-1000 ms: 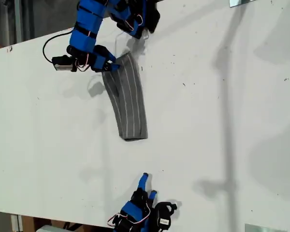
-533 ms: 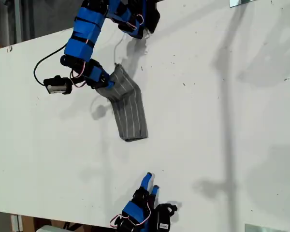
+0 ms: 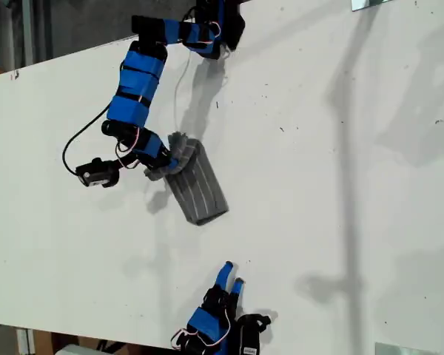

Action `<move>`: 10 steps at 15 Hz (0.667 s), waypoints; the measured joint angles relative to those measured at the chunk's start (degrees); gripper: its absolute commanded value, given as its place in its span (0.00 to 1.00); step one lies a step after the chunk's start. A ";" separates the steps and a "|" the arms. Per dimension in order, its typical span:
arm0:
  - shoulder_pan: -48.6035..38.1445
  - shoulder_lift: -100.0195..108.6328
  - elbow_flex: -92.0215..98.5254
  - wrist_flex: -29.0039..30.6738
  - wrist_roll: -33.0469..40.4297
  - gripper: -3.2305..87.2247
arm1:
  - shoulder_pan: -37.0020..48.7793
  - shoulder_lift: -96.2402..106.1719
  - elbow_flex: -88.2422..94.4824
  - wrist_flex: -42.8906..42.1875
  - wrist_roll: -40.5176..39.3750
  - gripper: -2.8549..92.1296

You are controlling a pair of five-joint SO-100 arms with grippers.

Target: Grasp corners of a square towel and fold twice.

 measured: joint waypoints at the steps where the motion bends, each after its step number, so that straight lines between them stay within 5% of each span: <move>1: -0.62 0.09 0.26 0.00 0.53 0.32 | -1.76 -2.02 -1.32 -1.93 -1.14 0.03; 9: -1.05 0.53 0.44 0.00 1.41 0.32 | -7.38 -3.87 -2.46 -20.65 -5.71 0.03; 10: -1.05 0.53 0.44 0.00 1.41 0.32 | -7.38 -3.87 -2.46 -21.80 -5.71 0.09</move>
